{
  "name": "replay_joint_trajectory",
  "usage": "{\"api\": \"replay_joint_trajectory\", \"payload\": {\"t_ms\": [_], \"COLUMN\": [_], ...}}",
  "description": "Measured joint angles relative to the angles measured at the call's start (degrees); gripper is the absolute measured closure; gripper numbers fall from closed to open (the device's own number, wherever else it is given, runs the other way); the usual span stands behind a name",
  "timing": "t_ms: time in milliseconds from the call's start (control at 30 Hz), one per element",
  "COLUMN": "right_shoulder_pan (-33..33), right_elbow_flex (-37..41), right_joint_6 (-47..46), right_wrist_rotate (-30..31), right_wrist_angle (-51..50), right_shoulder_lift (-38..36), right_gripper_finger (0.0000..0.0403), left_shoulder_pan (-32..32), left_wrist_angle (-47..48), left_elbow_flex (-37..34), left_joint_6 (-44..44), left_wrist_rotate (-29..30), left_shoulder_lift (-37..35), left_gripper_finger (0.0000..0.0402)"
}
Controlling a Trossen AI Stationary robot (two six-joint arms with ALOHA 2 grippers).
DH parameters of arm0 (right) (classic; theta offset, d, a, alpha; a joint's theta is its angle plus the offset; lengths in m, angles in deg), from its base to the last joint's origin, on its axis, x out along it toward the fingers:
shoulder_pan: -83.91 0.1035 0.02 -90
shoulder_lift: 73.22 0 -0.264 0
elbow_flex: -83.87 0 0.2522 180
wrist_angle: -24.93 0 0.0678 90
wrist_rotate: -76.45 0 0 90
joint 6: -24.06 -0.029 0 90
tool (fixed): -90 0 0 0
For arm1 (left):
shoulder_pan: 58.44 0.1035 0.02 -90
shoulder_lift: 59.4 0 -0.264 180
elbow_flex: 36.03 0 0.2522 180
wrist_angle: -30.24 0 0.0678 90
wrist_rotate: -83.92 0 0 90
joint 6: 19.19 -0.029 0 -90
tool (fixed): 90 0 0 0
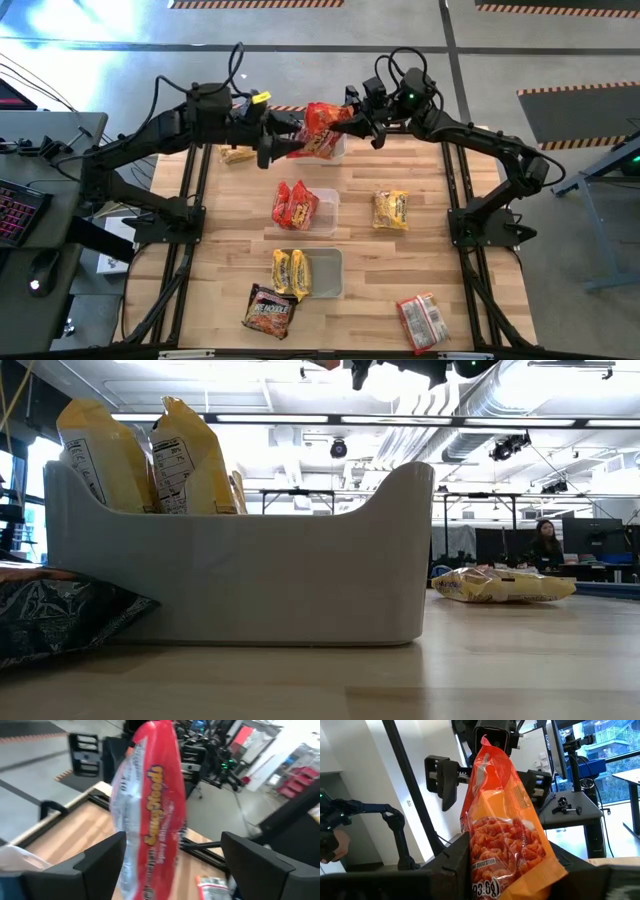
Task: Sort Maruchan noodles
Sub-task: Put the orange noodle pack into the transparent bin
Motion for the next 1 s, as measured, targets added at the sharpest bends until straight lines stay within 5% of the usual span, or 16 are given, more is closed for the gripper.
{"api": "replay_joint_trajectory", "payload": {"t_ms": [567, 1000], "right_shoulder_pan": [0.0, -0.07], "right_elbow_flex": [0.0, -0.02], "right_joint_6": [-0.01, -0.05], "right_wrist_rotate": [-0.01, -2.13], "right_wrist_angle": [-0.39, -1.11], "right_shoulder_lift": [-0.01, -0.19], "right_gripper_finger": [0.0274, 0.0274], "left_shoulder_pan": [0.74, 1.05], "left_wrist_angle": [2.69, -2.27], "left_elbow_flex": [-0.02, 0.0], "left_joint_6": [-7.07, -2.7], "left_wrist_rotate": [8.76, -1.58], "left_shoulder_lift": [0.04, 6.12], "left_gripper_finger": [0.0076, 0.0076]}}
